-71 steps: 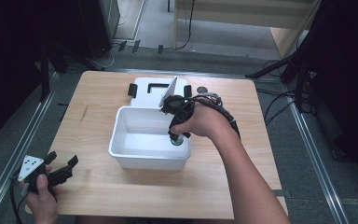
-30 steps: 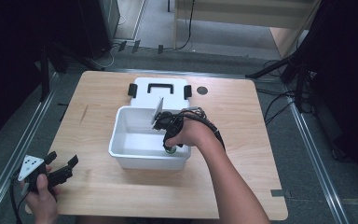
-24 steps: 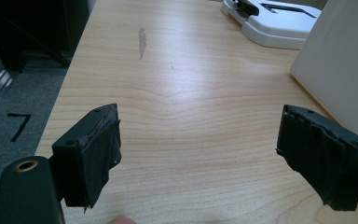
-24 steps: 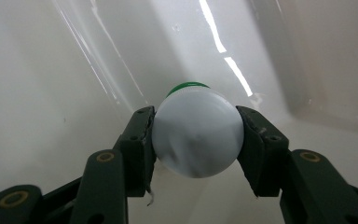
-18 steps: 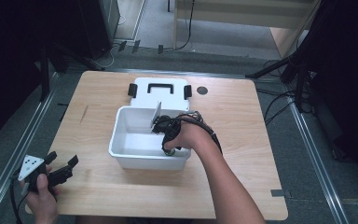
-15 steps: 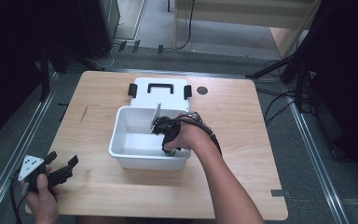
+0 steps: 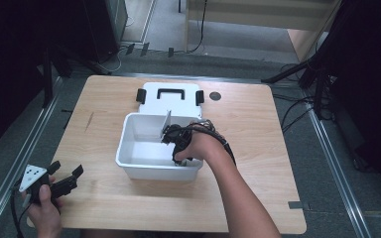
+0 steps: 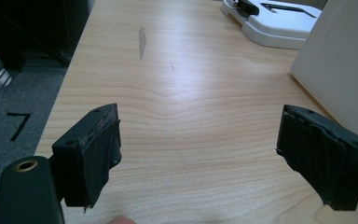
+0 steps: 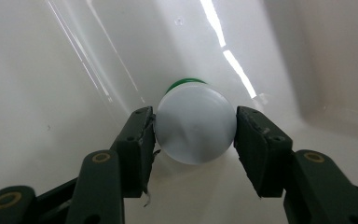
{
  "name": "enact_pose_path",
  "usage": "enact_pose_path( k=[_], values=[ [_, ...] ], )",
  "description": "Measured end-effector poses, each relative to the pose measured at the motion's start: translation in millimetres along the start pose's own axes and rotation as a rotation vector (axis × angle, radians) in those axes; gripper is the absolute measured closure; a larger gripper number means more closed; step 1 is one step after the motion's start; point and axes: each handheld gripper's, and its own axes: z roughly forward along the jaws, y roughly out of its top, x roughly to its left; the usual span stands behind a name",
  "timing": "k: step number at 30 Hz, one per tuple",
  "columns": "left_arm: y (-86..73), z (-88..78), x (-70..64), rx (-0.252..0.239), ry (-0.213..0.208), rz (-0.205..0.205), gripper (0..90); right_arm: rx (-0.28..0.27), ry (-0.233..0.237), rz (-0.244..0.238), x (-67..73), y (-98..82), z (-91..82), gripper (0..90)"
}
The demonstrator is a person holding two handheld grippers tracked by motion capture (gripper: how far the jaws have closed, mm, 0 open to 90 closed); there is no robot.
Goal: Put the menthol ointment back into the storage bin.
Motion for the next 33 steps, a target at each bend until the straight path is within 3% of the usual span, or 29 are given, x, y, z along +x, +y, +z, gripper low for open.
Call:
enact_pose_path(
  k=[2,12,23,33],
  values=[
    [0.0,0.0,0.0,0.000,0.000,0.000,14.0,-0.023,0.015,0.018,-0.5,-1.0,-5.0,47.9],
    [0.2,0.4,0.6,0.000,-0.002,-0.001,14.0,-0.062,0.022,0.014,1.4,-2.6,-27.9,45.3],
    [0.3,0.3,1.6,0.000,-0.005,-0.009,14.0,-0.095,-0.016,0.023,-1.2,-10.2,-68.7,44.5],
    [0.4,0.4,1.6,0.001,-0.005,-0.007,14.0,-0.115,-0.041,0.056,-10.2,-30.9,-88.1,43.6]
  ],
)
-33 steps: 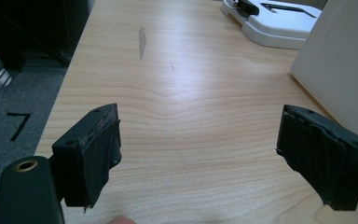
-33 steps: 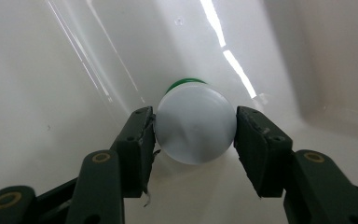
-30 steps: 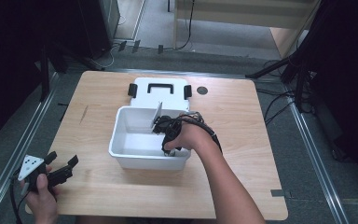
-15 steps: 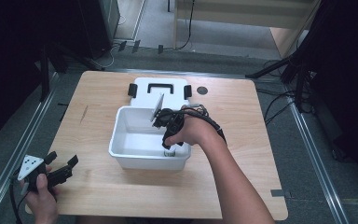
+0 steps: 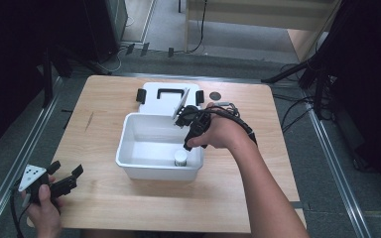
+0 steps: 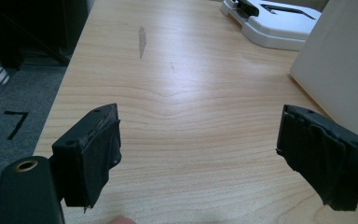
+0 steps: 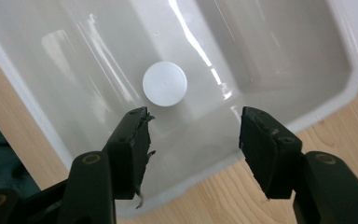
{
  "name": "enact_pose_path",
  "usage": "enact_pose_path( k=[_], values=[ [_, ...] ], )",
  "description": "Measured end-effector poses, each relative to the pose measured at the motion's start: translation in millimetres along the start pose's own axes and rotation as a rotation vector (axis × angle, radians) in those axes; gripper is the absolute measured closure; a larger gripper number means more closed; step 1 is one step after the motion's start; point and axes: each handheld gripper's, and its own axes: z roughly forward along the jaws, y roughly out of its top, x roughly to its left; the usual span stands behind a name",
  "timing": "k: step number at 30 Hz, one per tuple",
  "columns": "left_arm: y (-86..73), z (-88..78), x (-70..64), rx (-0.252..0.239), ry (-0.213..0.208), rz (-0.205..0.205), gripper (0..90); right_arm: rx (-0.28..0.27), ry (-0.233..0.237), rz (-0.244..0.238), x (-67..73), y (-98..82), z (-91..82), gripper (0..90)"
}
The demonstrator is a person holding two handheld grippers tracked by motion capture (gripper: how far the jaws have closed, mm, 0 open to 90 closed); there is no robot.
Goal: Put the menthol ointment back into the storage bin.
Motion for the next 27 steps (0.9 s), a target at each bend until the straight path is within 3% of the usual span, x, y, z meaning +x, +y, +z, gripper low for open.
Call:
enact_pose_path(
  k=[11,27],
  values=[
    [0.0,0.0,-0.2,0.001,0.000,0.000,14.0,-0.013,-0.023,0.060,-19.1,-30.6,-18.0,42.5],
    [-0.2,-0.1,-0.8,0.002,0.000,0.001,14.0,-0.028,-0.009,0.169,-42.3,-85.8,-10.3,41.9]
  ],
)
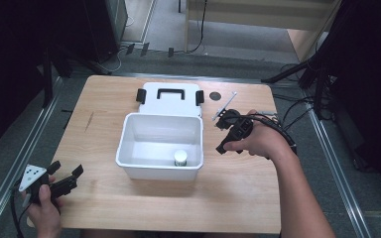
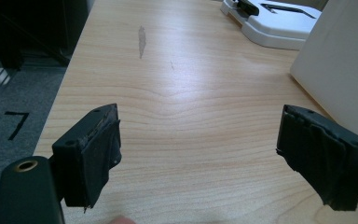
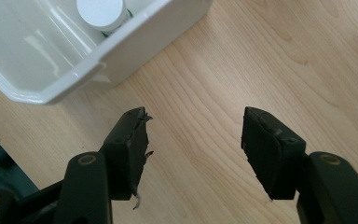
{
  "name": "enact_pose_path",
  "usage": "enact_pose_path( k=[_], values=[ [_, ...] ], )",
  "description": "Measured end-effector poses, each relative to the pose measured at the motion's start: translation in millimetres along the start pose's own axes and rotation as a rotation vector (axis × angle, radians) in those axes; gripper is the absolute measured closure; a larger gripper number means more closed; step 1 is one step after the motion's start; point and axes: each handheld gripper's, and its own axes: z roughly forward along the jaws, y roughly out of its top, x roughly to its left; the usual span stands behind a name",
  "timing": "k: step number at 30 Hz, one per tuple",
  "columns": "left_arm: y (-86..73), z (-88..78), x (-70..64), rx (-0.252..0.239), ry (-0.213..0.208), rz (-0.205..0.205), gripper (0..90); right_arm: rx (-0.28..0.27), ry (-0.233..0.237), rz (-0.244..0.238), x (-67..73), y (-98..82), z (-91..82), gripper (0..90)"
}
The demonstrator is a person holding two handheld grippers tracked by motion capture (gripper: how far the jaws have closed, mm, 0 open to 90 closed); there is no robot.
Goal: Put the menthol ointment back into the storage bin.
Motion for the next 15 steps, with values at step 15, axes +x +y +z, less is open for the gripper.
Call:
enact_pose_path(
  k=[15],
  values=[
    [0.0,0.0,-0.8,0.002,0.005,0.013,14.0,-0.092,0.036,0.117,-25.3,-72.9,37.0,41.4]
  ],
)
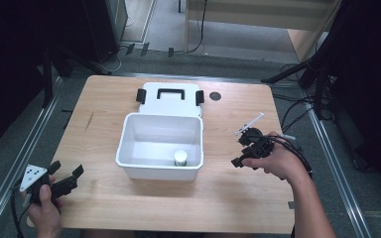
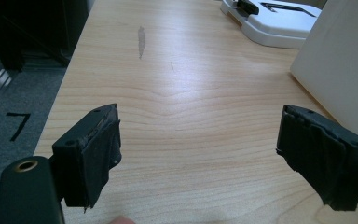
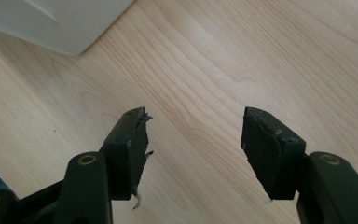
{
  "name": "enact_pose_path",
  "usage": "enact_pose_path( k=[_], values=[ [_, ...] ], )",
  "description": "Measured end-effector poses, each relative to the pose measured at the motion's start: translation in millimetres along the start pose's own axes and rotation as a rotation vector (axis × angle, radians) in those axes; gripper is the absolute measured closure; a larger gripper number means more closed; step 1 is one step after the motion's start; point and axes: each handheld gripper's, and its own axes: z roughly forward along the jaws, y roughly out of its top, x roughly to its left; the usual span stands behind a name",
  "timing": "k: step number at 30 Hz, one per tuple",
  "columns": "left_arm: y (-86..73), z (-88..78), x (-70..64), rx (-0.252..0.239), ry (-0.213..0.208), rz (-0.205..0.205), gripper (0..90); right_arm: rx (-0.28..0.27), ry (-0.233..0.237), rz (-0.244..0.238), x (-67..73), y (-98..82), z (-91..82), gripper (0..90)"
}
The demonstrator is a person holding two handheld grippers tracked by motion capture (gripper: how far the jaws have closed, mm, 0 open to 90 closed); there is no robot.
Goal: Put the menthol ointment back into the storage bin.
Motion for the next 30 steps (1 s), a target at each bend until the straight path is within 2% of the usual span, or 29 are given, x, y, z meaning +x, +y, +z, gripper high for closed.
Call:
enact_pose_path(
  k=[1,2,5,6,7,9,10,11,13,14,16,17,18,19,22,24,25,26,27,28,29,30],
  values=[
    [0.0,0.0,-0.1,0.000,0.000,0.001,14.0,0.000,0.000,0.000,0.0,0.0,0.0,41.4],
    [0.0,0.0,-0.3,0.001,0.002,0.003,14.1,-0.022,-0.004,0.010,-3.8,-10.1,3.3,41.2],
    [0.0,0.0,-0.6,0.001,0.002,0.005,14.0,-0.042,-0.014,0.020,-7.1,-20.2,6.5,41.2],
    [0.0,0.1,-0.7,0.001,0.002,0.005,14.0,-0.059,-0.022,0.027,-10.2,-30.7,9.4,41.2],
    [0.0,0.2,-0.6,0.004,-0.002,0.006,14.0,-0.059,-0.022,0.027,-10.2,-30.7,9.4,41.2],
    [0.0,0.0,-0.8,0.005,-0.003,0.009,14.0,-0.100,-0.039,0.042,-14.4,-46.0,13.6,41.2],
    [0.0,0.0,-0.8,0.005,-0.003,0.010,14.0,-0.100,-0.039,0.042,-14.4,-46.0,13.6,41.2],
    [0.0,0.0,-0.8,0.005,-0.002,0.010,14.0,-0.131,-0.055,0.047,-16.5,-55.6,16.2,41.3],
    [-0.1,0.0,-0.9,0.005,-0.002,0.010,14.1,-0.150,-0.061,0.056,-17.1,-60.2,17.5,41.2],
    [-0.1,0.1,-1.1,0.003,-0.001,0.010,14.0,-0.187,-0.067,0.061,-17.8,-69.4,20.8,41.5],
    [-0.2,0.0,-1.2,0.005,-0.003,0.011,14.0,-0.224,-0.081,0.058,-18.2,-78.3,25.1,41.7],
    [-0.2,0.0,-1.2,0.005,-0.003,0.011,14.0,-0.224,-0.081,0.058,-18.2,-78.3,25.1,41.7],
    [-0.2,0.0,-1.5,0.004,-0.001,0.012,14.0,-0.264,-0.091,0.051,-18.2,-86.9,29.5,41.7],
    [-0.2,0.0,-1.5,0.004,-0.001,0.012,14.0,-0.264,-0.091,0.051,-18.2,-86.9,29.5,41.7],
    [-0.3,0.0,-1.6,0.003,0.001,0.011,14.0,-0.334,-0.108,0.058,-18.6,-99.9,35.0,42.4],
    [-0.3,-0.1,-1.7,0.004,0.002,0.012,14.0,-0.424,-0.117,0.062,-16.0,-112.9,40.4,40.8],
    [-0.3,-0.1,-1.7,0.004,0.002,0.012,14.0,-0.424,-0.117,0.062,-16.0,-112.9,40.4,40.8],
    [-0.3,-0.1,-1.7,0.004,0.002,0.013,14.0,-0.477,-0.116,0.060,-14.0,-120.7,44.5,39.0],
    [-0.3,-0.2,-1.6,0.005,0.002,0.015,14.0,-0.477,-0.116,0.060,-14.0,-120.7,44.5,39.0],
    [-0.2,-0.1,-1.5,0.005,0.003,0.018,14.1,-0.526,-0.117,0.068,-12.3,-128.6,47.7,37.9],
    [-0.2,-0.1,-1.5,0.005,0.003,0.018,14.0,-0.526,-0.117,0.068,-12.3,-128.6,47.7,37.9],
    [-0.3,-0.3,-1.6,0.007,0.001,0.017,14.1,-0.574,-0.126,0.086,-11.2,-136.2,49.9,36.8]
  ],
)
